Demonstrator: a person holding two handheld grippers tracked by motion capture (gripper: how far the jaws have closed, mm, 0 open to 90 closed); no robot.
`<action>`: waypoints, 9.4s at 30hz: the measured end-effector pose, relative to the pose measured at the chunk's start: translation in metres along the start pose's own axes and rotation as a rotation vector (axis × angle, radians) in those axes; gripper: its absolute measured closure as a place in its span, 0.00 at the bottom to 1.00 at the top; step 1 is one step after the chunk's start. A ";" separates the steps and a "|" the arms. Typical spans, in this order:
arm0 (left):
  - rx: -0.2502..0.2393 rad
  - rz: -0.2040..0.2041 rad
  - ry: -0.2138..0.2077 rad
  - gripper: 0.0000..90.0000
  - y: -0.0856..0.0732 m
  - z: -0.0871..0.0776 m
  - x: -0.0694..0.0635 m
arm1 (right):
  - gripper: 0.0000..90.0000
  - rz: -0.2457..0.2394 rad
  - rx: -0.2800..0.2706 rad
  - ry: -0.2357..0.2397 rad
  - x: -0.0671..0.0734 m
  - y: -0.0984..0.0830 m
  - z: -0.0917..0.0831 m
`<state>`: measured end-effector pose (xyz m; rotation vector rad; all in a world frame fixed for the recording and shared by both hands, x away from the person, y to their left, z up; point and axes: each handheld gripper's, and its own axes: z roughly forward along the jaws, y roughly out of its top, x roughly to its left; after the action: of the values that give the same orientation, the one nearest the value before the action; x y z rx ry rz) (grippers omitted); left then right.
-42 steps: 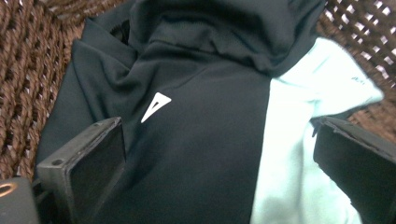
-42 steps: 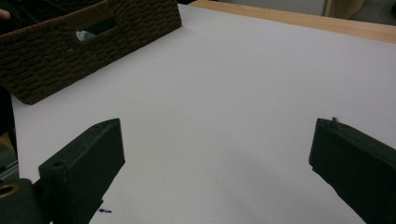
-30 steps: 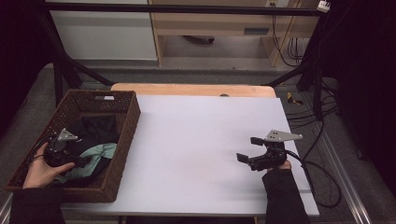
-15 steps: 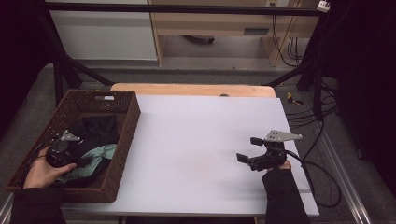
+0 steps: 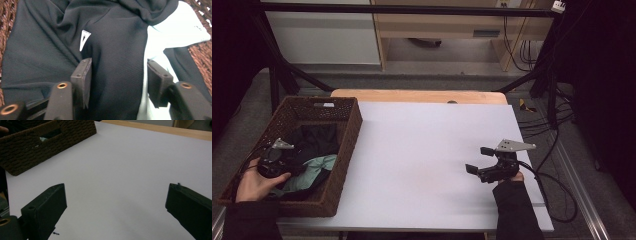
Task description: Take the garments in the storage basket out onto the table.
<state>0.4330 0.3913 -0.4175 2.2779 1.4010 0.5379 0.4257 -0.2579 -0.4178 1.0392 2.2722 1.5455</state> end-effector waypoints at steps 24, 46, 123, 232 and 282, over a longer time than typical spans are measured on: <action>-0.185 -0.026 -0.014 0.74 0.011 -0.042 -0.002 | 0.04 -0.001 -0.004 -0.001 0.000 0.000 0.000; -0.290 -0.041 -0.007 0.81 0.024 -0.091 -0.019 | 0.04 0.000 -0.006 -0.003 0.000 0.000 -0.001; -0.270 0.129 -0.093 0.83 0.114 -0.196 -0.021 | 0.04 0.004 -0.014 -0.004 -0.001 0.001 -0.002; -0.448 0.416 -0.278 0.84 0.259 -0.236 -0.190 | 0.04 0.003 -0.031 0.000 -0.001 0.002 -0.005; -0.404 0.474 -0.379 0.84 0.291 -0.169 -0.250 | 0.04 0.005 -0.038 0.003 -0.002 0.002 -0.008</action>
<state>0.4559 0.0705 -0.1481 2.2121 0.5150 0.4442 0.4236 -0.2647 -0.4128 1.0339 2.2350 1.5859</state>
